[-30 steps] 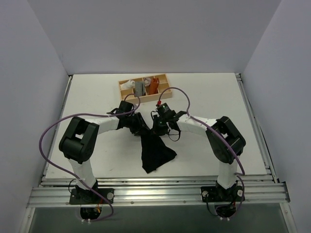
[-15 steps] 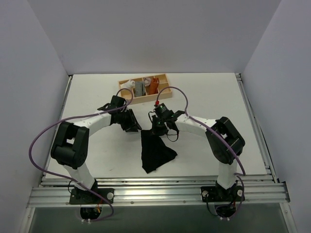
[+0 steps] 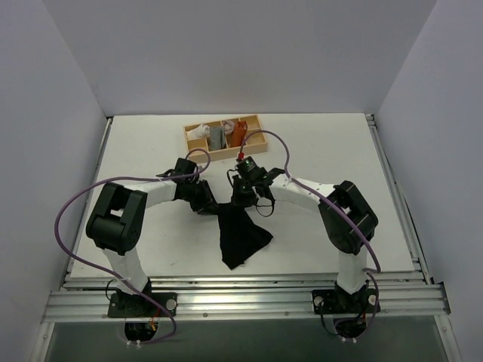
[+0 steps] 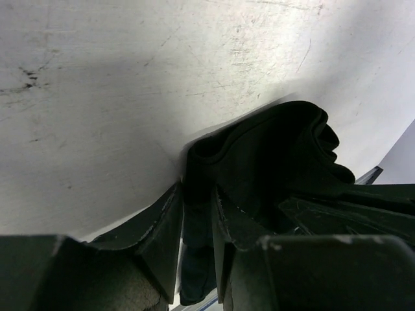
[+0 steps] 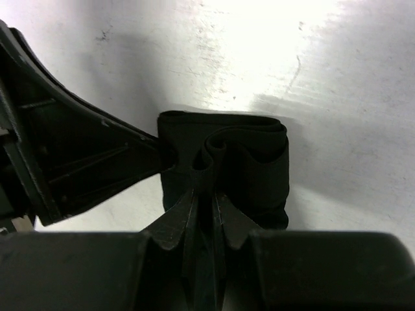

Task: Roll the underwear
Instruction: Fold the underwear

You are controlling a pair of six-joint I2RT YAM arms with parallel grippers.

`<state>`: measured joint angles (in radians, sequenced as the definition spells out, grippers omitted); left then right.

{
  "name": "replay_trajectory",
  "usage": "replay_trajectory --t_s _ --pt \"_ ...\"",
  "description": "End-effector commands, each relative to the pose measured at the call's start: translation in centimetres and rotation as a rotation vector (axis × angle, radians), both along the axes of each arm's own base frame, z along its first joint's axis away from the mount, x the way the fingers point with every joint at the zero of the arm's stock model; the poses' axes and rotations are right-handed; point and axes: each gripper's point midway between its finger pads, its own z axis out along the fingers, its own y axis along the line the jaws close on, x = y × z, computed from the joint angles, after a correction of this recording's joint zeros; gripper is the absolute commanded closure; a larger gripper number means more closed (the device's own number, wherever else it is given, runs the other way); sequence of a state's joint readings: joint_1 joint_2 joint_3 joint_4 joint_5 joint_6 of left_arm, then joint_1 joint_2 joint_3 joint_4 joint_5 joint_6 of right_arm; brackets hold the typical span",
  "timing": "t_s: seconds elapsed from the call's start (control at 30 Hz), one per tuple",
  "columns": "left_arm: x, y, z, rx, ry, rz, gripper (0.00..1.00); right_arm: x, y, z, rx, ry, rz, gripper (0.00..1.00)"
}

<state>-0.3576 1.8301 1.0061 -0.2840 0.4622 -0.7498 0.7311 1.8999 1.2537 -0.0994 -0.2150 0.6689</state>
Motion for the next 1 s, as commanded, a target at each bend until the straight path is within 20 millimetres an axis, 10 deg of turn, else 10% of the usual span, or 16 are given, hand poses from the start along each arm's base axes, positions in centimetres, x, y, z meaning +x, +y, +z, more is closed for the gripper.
replay_trajectory --t_s 0.0,0.4,0.63,0.97 --pt "0.5 -0.1 -0.7 -0.001 -0.031 -0.013 0.67 0.3 1.0 0.6 0.002 -0.004 0.007 1.0" --pt "0.0 0.4 -1.1 0.019 -0.022 -0.008 0.7 -0.7 3.7 -1.0 0.025 0.027 0.041 1.0" --pt "-0.2 0.5 -0.8 0.022 -0.019 -0.001 0.7 -1.1 4.4 -2.0 0.043 0.035 0.043 0.75" --pt "0.0 0.6 -0.2 0.018 -0.011 0.029 0.68 -1.2 4.0 -2.0 0.092 0.011 0.03 0.68"
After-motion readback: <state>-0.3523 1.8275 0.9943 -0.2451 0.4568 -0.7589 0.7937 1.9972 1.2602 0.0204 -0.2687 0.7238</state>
